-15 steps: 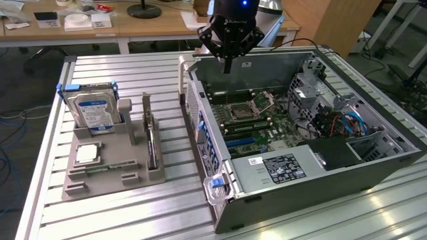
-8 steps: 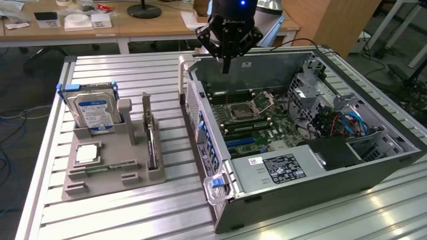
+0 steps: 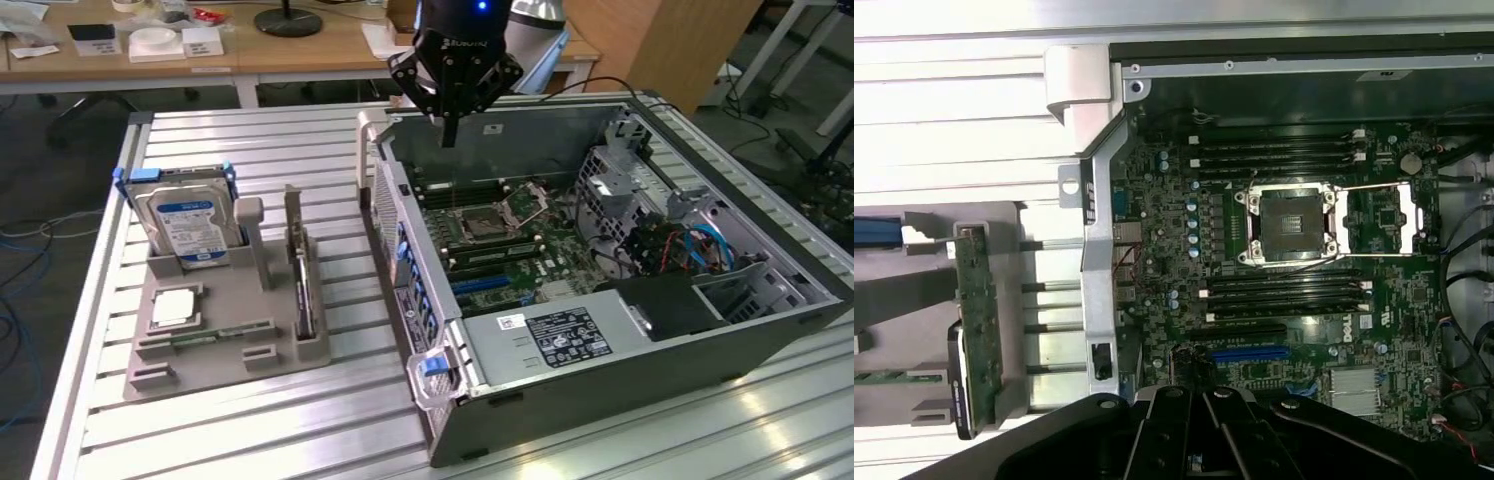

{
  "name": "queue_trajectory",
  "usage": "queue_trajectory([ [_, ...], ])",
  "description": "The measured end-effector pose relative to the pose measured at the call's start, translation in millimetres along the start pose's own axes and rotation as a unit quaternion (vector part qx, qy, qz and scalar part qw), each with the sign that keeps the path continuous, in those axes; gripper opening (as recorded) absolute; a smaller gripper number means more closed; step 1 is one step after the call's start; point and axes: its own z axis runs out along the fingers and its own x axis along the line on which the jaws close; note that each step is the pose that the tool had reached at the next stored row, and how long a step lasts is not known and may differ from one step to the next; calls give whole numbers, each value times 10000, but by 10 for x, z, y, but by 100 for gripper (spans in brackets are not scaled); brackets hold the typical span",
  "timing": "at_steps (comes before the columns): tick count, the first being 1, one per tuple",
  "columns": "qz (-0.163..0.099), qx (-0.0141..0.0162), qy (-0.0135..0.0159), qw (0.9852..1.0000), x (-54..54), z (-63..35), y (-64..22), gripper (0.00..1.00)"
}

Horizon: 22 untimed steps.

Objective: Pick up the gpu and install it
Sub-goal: 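Reach for the gpu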

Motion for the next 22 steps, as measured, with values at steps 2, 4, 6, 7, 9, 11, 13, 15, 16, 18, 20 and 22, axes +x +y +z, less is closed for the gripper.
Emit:
queue_trajectory([
  [2,0,0,0,10000,8,0,-1,11],
  [4,0,0,0,10000,15,0,-1,11],
  [6,-1,0,0,10000,21,0,-2,11],
  [7,-1,0,0,10000,23,0,-2,11],
  [9,-1,0,0,10000,27,0,-2,11],
  [11,0,0,0,10000,33,0,-3,11],
  [13,-1,0,0,10000,38,0,-3,11],
  [15,0,0,0,10000,44,0,-4,11],
  [16,-1,0,0,10000,47,0,-4,11],
  [18,-1,0,0,10000,51,0,-5,11],
  [20,0,0,0,10000,55,0,-5,11],
  [22,0,0,0,10000,60,0,-6,11],
])
